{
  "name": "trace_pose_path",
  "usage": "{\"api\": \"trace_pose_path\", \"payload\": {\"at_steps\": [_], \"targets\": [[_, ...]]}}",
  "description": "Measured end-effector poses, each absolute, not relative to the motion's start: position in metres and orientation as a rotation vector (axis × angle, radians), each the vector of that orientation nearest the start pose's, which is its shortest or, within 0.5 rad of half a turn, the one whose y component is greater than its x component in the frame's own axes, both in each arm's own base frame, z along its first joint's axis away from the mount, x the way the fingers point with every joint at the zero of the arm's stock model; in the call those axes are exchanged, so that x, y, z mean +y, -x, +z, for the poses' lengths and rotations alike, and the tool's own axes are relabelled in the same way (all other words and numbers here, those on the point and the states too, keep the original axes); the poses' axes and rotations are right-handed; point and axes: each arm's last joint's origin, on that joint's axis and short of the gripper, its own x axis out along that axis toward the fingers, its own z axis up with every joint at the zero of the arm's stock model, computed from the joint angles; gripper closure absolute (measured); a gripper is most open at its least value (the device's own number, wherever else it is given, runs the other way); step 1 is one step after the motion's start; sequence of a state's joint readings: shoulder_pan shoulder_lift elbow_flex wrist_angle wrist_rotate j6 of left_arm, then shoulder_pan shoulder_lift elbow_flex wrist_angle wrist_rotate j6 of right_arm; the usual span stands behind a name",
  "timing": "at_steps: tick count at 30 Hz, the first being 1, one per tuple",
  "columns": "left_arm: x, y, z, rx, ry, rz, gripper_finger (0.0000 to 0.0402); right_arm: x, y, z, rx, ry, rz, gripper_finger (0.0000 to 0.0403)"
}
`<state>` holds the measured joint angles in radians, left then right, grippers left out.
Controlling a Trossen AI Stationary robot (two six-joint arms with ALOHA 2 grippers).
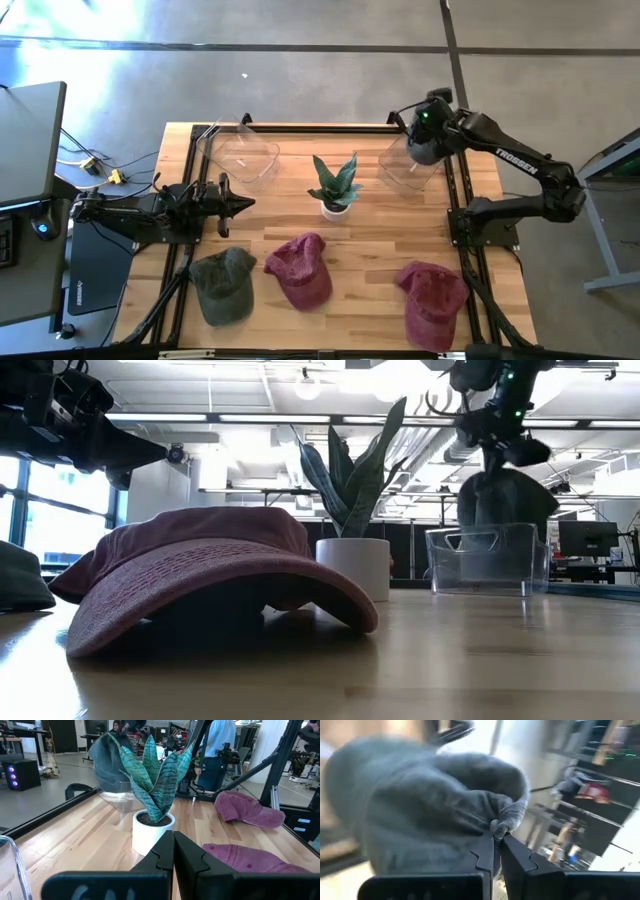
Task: Pick & Place hat
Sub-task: Put the right black cap into the right transparent bin, then put the left red cap into the left transparent bin
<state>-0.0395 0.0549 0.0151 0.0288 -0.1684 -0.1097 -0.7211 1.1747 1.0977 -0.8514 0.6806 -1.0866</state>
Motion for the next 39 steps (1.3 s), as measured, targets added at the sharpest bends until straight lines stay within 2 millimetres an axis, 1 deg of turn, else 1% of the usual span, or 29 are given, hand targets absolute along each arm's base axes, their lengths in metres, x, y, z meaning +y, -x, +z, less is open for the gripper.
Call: {"api": "trace_pose_path", "payload": {"at_steps": [2,4,7,12,17,20,22,24,29,31,32,33,34,35,37,39], "targets": [[0.001,-0.1,0.167,0.004,0.108,0.129,0.0401,-0.165,-0.155,0.314,1.538,0.818,-0.6,0.039],[0.001,-0.1,0.167,0.004,0.108,0.129,0.0401,-0.169,-0.154,0.308,1.51,0.814,-0.574,0.0388],[0.001,-0.1,0.167,0.004,0.108,0.129,0.0401,-0.174,-0.15,0.295,1.527,0.785,-0.583,0.0379],[0.001,-0.1,0.167,0.004,0.108,0.13,0.0401,-0.176,-0.145,0.278,1.608,0.781,-0.663,0.036],[0.001,-0.1,0.167,0.004,0.108,0.129,0.0401,-0.179,-0.145,0.276,1.633,0.798,-0.829,0.0337],[0.001,-0.1,0.167,0.004,0.108,0.13,0.0401,-0.175,-0.147,0.279,1.645,0.791,-0.911,0.0304],[0.001,-0.1,0.167,0.004,0.108,0.13,0.0401,-0.173,-0.149,0.282,1.632,0.774,-0.975,0.0274],[0.001,-0.1,0.167,0.004,0.108,0.13,0.0401,-0.169,-0.152,0.287,1.603,0.757,-1.076,0.024],[0.001,-0.1,0.167,0.004,0.109,0.13,0.0401,-0.155,-0.164,0.308,1.464,0.732,-1.376,0.0154],[0.001,-0.1,0.167,0.004,0.108,0.129,0.0401,-0.147,-0.17,0.313,1.396,0.724,-1.426,0.0131],[0.001,-0.1,0.167,0.004,0.108,0.129,0.0401,-0.143,-0.172,0.314,1.368,0.714,-1.394,0.0125],[0.001,-0.1,0.167,0.004,0.108,0.129,0.0401,-0.139,-0.173,0.315,1.342,0.683,-1.313,0.0122],[0.001,-0.1,0.167,0.004,0.108,0.129,0.0401,-0.134,-0.174,0.315,1.305,0.614,-1.208,0.0122],[0.001,-0.1,0.167,0.004,0.108,0.129,0.0401,-0.13,-0.175,0.315,1.25,0.496,-1.084,0.0123],[0.001,-0.1,0.167,0.004,0.108,0.13,0.0401,-0.126,-0.177,0.315,1.129,0.207,-0.862,0.0132],[0.001,-0.1,0.167,0.004,0.108,0.129,0.0401,-0.125,-0.177,0.315,1.05,-0.01,-0.747,0.0145]]}}
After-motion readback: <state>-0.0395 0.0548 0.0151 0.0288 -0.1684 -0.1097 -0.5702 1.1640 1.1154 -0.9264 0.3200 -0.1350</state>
